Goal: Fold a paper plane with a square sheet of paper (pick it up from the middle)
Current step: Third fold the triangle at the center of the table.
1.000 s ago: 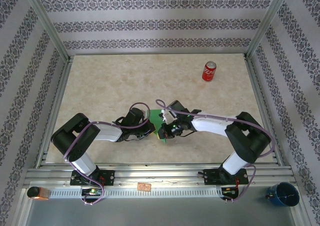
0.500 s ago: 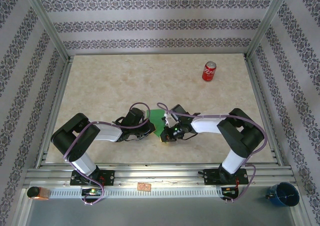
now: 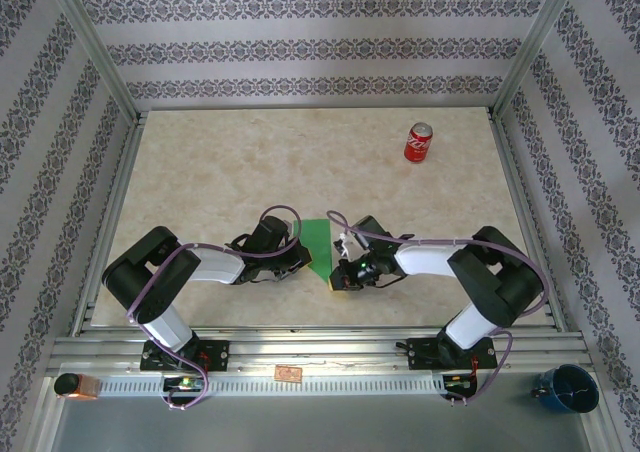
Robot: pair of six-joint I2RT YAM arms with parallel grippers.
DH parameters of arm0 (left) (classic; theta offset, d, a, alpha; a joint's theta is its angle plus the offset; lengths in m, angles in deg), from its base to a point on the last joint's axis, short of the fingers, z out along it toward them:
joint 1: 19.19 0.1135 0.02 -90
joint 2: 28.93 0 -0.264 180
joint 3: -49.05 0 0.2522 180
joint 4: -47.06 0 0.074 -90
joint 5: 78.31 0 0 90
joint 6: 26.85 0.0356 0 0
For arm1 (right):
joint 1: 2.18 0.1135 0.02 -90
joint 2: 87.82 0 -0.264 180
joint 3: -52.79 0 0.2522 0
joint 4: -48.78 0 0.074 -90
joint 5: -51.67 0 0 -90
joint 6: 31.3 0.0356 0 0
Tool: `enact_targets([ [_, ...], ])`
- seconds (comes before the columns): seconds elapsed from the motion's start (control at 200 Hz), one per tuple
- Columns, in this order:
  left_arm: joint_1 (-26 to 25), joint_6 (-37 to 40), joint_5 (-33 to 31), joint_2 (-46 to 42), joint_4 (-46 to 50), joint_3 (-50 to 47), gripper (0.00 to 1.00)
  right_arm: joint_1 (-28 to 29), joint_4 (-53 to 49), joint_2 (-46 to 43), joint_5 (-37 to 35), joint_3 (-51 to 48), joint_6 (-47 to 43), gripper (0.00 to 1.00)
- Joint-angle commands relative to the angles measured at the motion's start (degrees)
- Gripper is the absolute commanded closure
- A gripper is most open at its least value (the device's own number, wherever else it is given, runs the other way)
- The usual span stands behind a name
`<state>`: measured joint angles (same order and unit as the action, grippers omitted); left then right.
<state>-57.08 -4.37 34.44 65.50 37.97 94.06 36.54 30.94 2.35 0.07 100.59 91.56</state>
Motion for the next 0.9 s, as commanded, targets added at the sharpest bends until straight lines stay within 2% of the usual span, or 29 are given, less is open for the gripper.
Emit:
enact_targets([
  [0.0,-0.2,0.9,-2.6,0.9,5.1,-1.2,1.00,-0.5,0.0,-4.7,3.6,-0.5,0.3,0.94],
  [0.12,-0.3,0.9,-2.8,0.8,4.9,-1.3,1.00,-1.0,6.7,-5.4,9.1,0.4,5.0,0.97],
  [0.375,-0.2,0.9,-2.7,0.7,5.1,-1.1,1.00,-0.8,2.8,2.9,1.3,7.5,5.5,0.97],
  [0.605,-0.3,1.1,-2.7,0.8,5.0,-1.0,1.00,-0.8,4.0,8.7,1.3,10.2,6.7,0.96],
  [0.769,-0.2,1.5,-2.5,0.2,5.8,-0.3,1.00,-1.3,3.3,10.4,-0.5,8.0,6.4,0.96],
  [0.894,-0.3,2.5,-2.0,-0.5,6.5,1.0,1.00,-2.1,4.9,11.4,0.7,4.8,7.3,0.96],
])
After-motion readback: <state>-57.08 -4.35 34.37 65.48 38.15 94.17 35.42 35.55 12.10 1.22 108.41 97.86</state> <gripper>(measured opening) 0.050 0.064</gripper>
